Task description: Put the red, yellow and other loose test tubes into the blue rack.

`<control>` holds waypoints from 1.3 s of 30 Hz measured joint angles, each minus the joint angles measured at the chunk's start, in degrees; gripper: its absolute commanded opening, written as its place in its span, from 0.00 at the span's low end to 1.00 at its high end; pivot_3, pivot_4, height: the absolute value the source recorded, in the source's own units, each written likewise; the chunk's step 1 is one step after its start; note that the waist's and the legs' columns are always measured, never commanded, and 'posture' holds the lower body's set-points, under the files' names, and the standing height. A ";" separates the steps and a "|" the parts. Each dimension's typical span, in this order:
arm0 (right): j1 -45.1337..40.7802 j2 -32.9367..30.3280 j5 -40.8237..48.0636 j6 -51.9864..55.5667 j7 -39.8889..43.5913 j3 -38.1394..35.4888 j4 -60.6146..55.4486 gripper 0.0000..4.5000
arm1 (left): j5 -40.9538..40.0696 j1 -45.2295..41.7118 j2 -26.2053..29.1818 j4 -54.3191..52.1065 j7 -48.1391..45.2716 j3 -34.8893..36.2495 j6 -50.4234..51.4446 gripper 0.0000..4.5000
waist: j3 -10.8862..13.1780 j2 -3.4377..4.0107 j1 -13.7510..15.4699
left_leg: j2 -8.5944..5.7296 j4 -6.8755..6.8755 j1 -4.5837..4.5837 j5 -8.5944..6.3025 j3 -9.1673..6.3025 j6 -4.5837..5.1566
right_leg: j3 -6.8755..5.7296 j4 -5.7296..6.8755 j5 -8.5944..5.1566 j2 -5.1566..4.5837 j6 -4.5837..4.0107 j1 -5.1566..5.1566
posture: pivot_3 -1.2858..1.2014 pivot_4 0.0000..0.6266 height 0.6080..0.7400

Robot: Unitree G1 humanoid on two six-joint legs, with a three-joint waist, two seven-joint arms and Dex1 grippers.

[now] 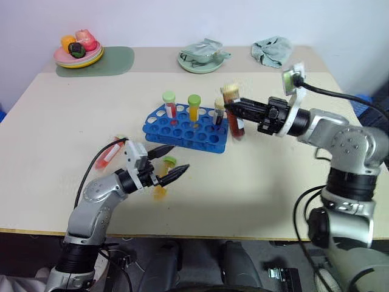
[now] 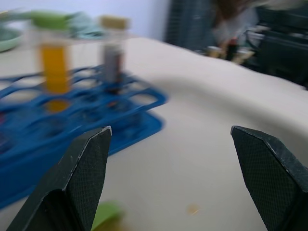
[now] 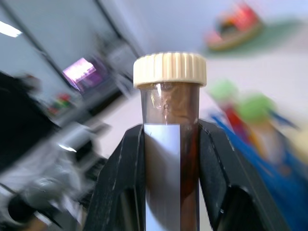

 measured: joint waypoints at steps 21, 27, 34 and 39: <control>5.35 20.44 -22.81 -80.07 -1.90 7.86 37.33 0.24 | -4.79 -4.23 1.36 1.38 7.54 10.51 2.53 0.91 | 0.00 0.03 -1.62 | 0.04 -0.09 0.02 0.30 0.15 -0.53 | 0.01 0.33 0.00 -0.02 -0.01 -0.35 | 0.52 0.24 1.00; 7.80 21.64 -22.35 -81.48 -0.14 10.18 36.71 0.24 | -4.79 -6.24 1.30 1.38 8.89 10.50 2.79 0.91 | -0.01 0.03 -1.56 | 0.04 -0.08 0.02 0.31 0.13 -0.53 | 0.01 0.33 0.00 -0.02 -0.01 -0.34 | 0.52 0.24 1.00; 11.57 22.42 -22.41 -82.15 -0.02 12.47 33.61 0.24 | -4.79 -6.81 0.86 1.60 9.52 10.38 2.78 0.91 | -0.01 0.04 -1.61 | 0.04 -0.09 0.02 0.31 0.12 -0.54 | 0.01 0.33 0.00 -0.01 0.00 -0.35 | 0.52 0.24 1.00; 11.17 22.37 -22.70 -84.00 -1.88 12.30 35.04 0.24 | -4.79 -8.10 0.84 1.70 9.53 10.35 2.77 0.91 | -0.01 0.04 -1.57 | 0.04 -0.08 0.02 0.31 0.13 -0.54 | 0.01 0.34 0.00 -0.01 -0.01 -0.34 | 0.52 0.24 1.00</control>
